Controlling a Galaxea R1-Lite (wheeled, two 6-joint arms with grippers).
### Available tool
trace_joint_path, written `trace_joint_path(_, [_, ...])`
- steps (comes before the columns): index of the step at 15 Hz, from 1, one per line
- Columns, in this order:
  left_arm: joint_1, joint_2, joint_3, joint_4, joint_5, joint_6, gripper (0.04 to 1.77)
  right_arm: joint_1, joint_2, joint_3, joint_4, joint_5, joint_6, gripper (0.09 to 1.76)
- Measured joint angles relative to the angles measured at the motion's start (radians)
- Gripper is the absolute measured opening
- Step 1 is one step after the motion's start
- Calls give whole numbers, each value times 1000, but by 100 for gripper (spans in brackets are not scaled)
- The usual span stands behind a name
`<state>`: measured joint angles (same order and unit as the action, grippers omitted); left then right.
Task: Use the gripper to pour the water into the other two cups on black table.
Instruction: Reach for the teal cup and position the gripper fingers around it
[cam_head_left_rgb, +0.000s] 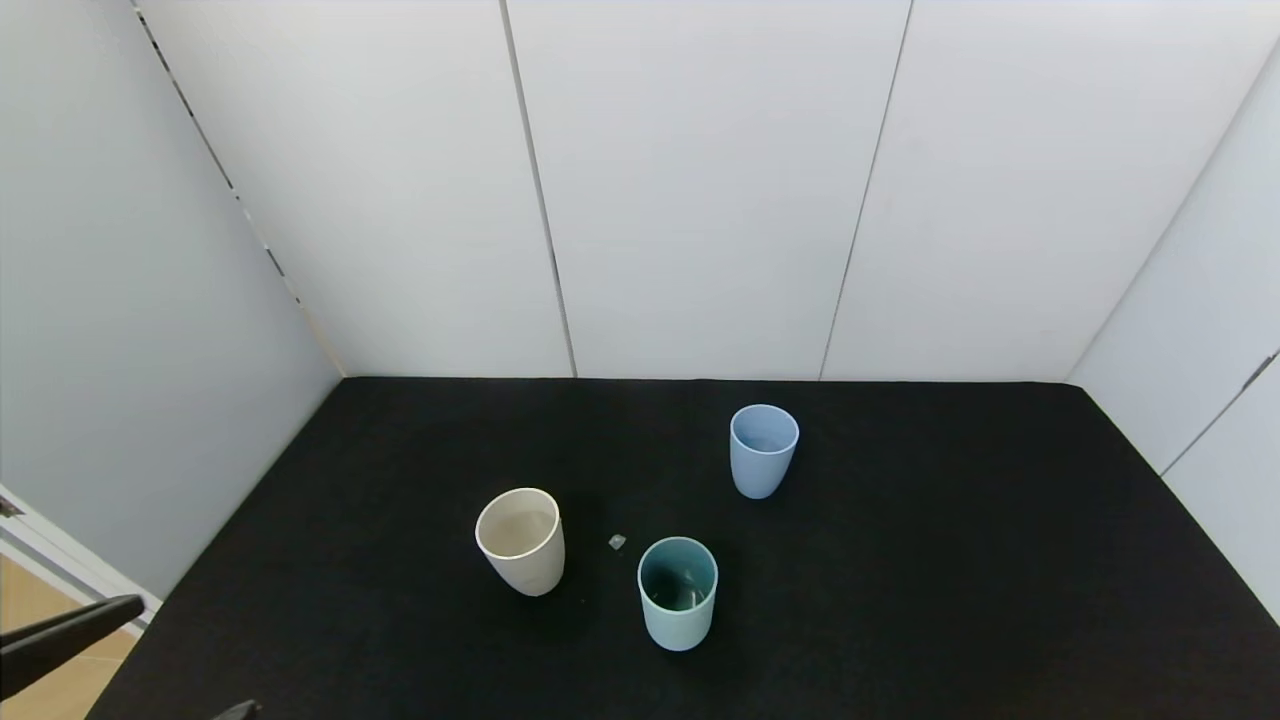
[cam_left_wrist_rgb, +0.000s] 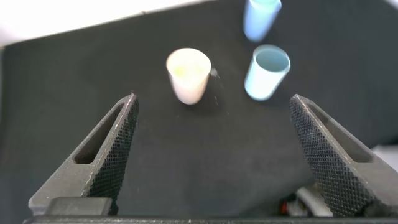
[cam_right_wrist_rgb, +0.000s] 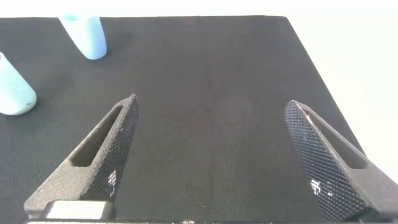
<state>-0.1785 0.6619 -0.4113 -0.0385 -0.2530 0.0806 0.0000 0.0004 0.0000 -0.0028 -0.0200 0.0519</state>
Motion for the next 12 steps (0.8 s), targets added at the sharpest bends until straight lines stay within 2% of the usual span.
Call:
trace_joint_path(7, [-214, 473, -11, -274, 17, 57, 172, 0, 0, 0, 0, 0, 0, 171])
trace_joint_path(12, [-342, 754, -23, -455, 61, 86, 172, 0, 0, 0, 0, 0, 0, 171])
